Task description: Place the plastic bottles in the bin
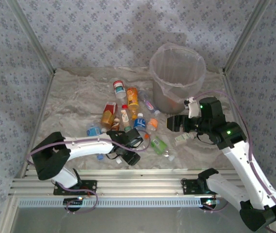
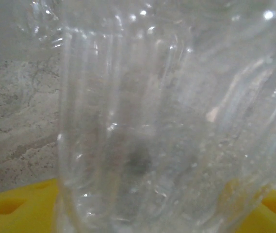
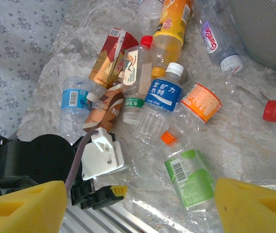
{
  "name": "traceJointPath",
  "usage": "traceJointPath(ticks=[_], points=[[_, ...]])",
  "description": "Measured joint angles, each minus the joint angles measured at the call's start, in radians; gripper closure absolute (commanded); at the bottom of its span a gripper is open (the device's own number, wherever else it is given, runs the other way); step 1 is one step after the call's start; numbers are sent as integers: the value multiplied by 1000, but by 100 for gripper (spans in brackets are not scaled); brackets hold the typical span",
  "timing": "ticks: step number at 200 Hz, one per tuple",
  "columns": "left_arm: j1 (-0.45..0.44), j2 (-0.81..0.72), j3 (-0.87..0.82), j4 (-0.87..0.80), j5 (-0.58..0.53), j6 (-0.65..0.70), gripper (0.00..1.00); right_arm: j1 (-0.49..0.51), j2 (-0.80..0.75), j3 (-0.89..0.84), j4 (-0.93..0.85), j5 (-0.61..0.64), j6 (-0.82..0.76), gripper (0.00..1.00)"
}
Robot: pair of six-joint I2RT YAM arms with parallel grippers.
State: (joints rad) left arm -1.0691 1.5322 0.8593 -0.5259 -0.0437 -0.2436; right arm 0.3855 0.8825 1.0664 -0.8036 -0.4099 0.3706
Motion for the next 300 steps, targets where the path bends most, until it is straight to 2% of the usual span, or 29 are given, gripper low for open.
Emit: traceJointPath(ticks=[34,61,101,168,227,271,300], points=[[0,-48,0,11,40,-32,33,0,-4,-38,35,1,40,21],[9,-86,16,40,100,-74,42,0,-14,-70,74,-3,66,22],[52,-154,29,105,179,-137,45,0,-27,-118,145,-35,109,22],[127,-231,40,292,322,-324,48,25,-26,-192,305,-101,170,19],[138,-231,86,390,411,-455,48,119,44,-208,432,-86,214,2],[140,-231,90,422,442,-497,48,168,99,-209,497,-63,221,3],[142,-231,90,422,452,-502,48,182,117,-208,531,-49,229,8]])
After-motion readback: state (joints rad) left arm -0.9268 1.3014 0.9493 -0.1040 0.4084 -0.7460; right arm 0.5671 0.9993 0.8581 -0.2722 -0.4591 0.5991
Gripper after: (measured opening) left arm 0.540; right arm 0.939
